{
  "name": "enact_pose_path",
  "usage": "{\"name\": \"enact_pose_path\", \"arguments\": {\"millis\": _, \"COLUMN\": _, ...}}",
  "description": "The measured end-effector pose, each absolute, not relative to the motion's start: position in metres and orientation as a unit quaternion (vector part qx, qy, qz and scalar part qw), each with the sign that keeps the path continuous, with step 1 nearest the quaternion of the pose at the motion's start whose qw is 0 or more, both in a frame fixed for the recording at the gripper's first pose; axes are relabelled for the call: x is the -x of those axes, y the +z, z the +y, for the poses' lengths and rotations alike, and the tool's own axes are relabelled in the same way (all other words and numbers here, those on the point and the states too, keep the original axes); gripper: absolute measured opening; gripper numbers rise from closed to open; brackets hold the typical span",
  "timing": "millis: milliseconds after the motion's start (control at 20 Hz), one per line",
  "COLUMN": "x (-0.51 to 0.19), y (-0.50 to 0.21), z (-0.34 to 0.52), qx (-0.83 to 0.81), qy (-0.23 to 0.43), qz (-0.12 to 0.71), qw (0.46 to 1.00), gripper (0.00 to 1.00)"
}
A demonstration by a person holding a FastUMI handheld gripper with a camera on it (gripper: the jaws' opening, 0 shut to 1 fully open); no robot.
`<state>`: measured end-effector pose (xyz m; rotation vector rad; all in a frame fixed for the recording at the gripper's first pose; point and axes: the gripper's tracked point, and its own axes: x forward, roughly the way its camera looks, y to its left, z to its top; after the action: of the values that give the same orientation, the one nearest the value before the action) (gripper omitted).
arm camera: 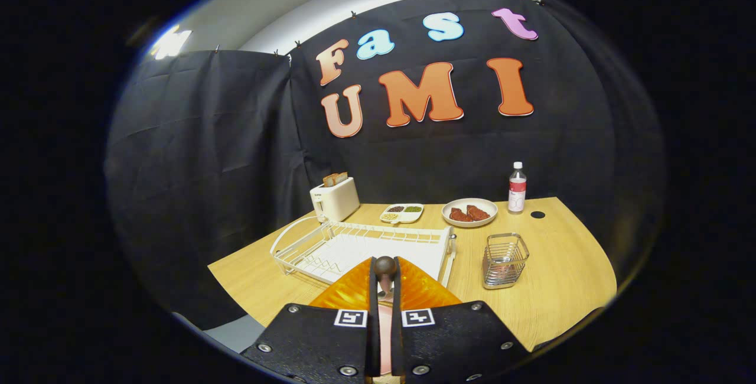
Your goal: Take the plate from the dish rack, then take the spoon from the basket and place it into the plate.
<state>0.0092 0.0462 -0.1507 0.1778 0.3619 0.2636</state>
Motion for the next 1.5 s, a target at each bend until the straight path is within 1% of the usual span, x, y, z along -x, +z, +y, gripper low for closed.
{"name": "enact_pose_path", "arguments": {"millis": 450, "x": 0.017, "y": -0.190, "z": 0.082, "qx": -0.104, "qy": 0.197, "qz": 0.208, "qw": 0.952, "gripper": 0.07}}
{"name": "enact_pose_path", "arguments": {"millis": 750, "x": 0.024, "y": -0.207, "z": 0.094, "qx": -0.110, "qy": 0.222, "qz": 0.215, "qw": 0.945, "gripper": 0.07}}
{"name": "enact_pose_path", "arguments": {"millis": 1050, "x": 0.030, "y": -0.232, "z": 0.090, "qx": -0.109, "qy": 0.228, "qz": 0.227, "qw": 0.941, "gripper": 0.07}}
{"name": "enact_pose_path", "arguments": {"millis": 1250, "x": 0.035, "y": -0.237, "z": 0.080, "qx": -0.120, "qy": 0.237, "qz": 0.217, "qw": 0.939, "gripper": 0.07}}
{"name": "enact_pose_path", "arguments": {"millis": 1500, "x": 0.050, "y": -0.261, "z": 0.069, "qx": -0.101, "qy": 0.242, "qz": 0.253, "qw": 0.931, "gripper": 0.13}}
